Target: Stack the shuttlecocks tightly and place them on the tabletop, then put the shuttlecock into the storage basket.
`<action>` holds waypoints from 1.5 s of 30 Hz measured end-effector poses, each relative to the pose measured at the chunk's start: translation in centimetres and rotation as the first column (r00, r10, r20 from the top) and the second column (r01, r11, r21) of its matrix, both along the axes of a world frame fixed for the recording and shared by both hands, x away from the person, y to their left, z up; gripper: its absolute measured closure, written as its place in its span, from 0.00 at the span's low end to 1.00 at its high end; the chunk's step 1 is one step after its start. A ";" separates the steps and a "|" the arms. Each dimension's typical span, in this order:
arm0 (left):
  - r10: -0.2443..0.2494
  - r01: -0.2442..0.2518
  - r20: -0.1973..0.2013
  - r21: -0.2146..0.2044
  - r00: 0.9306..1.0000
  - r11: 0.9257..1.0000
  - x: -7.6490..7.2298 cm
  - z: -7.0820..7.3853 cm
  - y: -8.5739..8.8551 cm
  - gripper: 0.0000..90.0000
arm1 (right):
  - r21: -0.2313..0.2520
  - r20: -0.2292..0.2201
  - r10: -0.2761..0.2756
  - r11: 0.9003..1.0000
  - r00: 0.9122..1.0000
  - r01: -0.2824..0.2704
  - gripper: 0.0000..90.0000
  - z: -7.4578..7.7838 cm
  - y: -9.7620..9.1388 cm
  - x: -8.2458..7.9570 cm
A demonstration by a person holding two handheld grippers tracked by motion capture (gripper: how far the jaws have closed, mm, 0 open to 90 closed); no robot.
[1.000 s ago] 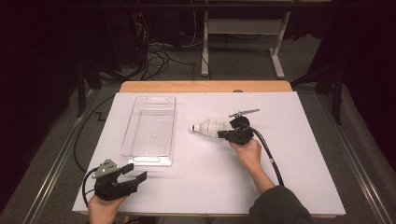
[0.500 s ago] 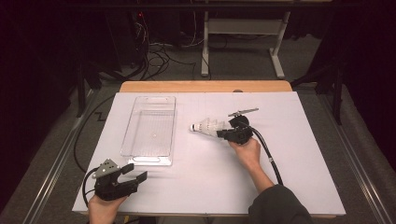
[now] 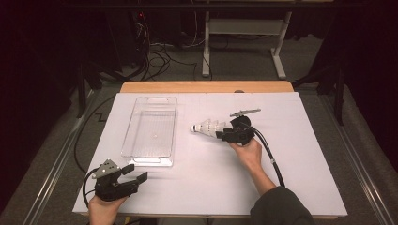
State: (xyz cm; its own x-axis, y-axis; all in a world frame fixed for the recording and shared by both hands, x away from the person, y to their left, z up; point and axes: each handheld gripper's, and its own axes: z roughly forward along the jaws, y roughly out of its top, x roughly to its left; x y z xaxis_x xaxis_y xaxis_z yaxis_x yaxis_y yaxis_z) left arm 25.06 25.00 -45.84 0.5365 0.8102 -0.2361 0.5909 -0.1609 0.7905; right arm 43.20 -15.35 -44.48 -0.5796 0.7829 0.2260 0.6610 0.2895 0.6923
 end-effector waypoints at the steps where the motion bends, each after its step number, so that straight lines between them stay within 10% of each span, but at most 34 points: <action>1: 0.000 0.000 0.000 -0.001 1.000 1.000 0.0 0.0 0.0 0.38 | -0.002 0.004 -0.003 1.000 1.000 0.003 0.59 0.0 0.0 0.0; 45: 0.004 -0.004 0.002 -0.001 1.000 1.000 -0.2 0.0 0.1 0.38 | -0.051 0.085 0.026 0.998 0.996 -0.022 0.46 0.3 3.1 -0.3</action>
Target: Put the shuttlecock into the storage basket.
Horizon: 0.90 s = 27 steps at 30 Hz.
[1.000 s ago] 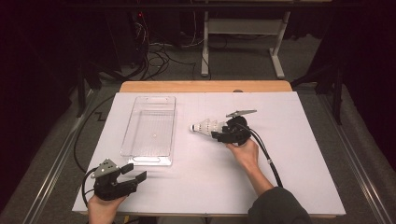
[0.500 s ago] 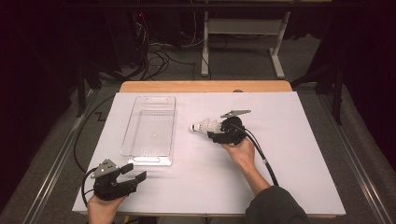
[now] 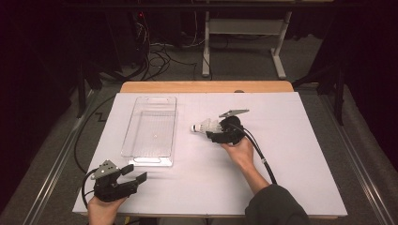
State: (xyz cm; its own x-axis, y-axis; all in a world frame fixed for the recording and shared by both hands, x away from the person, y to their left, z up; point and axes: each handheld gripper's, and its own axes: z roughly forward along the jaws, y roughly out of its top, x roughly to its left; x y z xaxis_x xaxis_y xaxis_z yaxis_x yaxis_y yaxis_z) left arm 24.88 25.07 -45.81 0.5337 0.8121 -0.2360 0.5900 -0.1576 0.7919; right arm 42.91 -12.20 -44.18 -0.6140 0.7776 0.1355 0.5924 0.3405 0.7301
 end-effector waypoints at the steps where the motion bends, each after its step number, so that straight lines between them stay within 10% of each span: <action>1: 0.000 0.000 0.000 0.001 1.000 1.000 0.0 0.0 0.0 0.38 | 0.000 0.001 -0.001 1.000 1.000 0.001 0.46 0.0 0.0 0.0; 27: -0.007 0.007 0.005 0.008 1.000 1.000 -0.1 0.1 -0.1 0.38 | 0.006 -0.048 -0.016 1.000 0.999 0.016 0.59 -1.1 1.2 0.9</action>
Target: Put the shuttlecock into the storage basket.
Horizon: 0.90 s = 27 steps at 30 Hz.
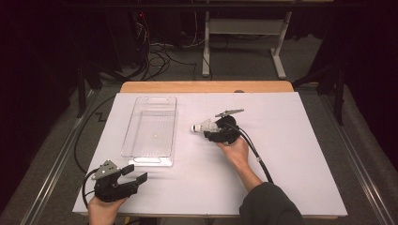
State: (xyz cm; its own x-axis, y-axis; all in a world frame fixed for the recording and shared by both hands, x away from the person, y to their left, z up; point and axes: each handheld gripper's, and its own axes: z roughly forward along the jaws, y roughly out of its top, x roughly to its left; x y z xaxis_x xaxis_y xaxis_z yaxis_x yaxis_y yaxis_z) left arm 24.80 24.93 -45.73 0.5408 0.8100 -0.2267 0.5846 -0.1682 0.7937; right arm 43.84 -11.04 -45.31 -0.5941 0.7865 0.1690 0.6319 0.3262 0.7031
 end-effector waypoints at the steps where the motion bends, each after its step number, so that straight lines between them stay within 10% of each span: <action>1: 0.000 0.000 0.000 0.000 1.000 1.000 0.0 0.0 0.0 0.38 | -0.003 -0.003 0.000 1.000 1.000 0.000 0.62 0.0 0.1 0.0; 13: -0.001 0.001 -0.001 -0.001 1.000 1.000 0.0 0.0 0.0 0.38 | -0.010 -0.029 0.022 1.000 0.999 -0.022 0.87 0.0 0.7 0.1; 27: 0.001 -0.001 0.000 0.000 1.000 1.000 0.0 0.0 0.1 0.38 | -0.015 -0.020 0.058 0.998 0.998 -0.058 0.95 0.5 0.7 -0.3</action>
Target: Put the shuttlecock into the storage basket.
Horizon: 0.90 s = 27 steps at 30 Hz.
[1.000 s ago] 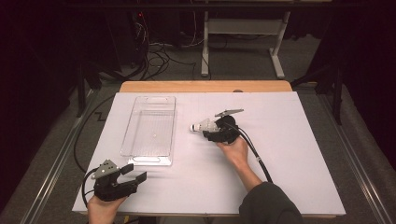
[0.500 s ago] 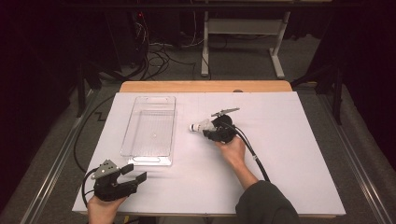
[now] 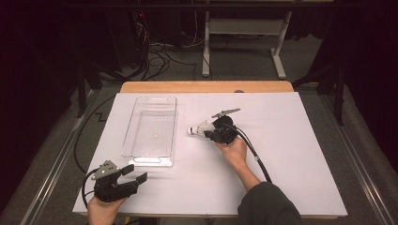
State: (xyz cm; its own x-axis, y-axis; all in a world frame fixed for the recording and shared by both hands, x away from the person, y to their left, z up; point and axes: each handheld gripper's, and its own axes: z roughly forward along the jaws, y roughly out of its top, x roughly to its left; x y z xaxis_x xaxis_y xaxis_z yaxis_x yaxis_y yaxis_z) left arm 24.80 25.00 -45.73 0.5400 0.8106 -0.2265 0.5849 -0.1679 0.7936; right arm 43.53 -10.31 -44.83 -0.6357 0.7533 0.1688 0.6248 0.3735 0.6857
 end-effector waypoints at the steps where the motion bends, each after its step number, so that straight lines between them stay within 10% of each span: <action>1: 0.000 0.000 0.000 0.000 1.000 1.000 0.0 0.0 0.0 0.38 | 0.000 0.000 0.001 1.000 1.000 -0.001 0.95 0.0 0.0 0.0; 27: 0.008 -0.008 0.005 0.014 1.000 1.000 0.0 0.0 0.2 0.38 | 0.010 0.037 0.041 0.999 0.998 -0.041 1.00 2.5 -0.9 -1.4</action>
State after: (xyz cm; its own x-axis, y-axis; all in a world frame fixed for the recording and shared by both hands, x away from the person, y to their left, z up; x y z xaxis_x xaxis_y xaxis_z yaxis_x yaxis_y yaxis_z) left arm 24.78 25.15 -45.73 0.5343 0.8182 -0.2126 0.5823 -0.1739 0.7941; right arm 42.10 -11.16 -42.31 -0.6717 0.7250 0.1523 0.5833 0.3909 0.7120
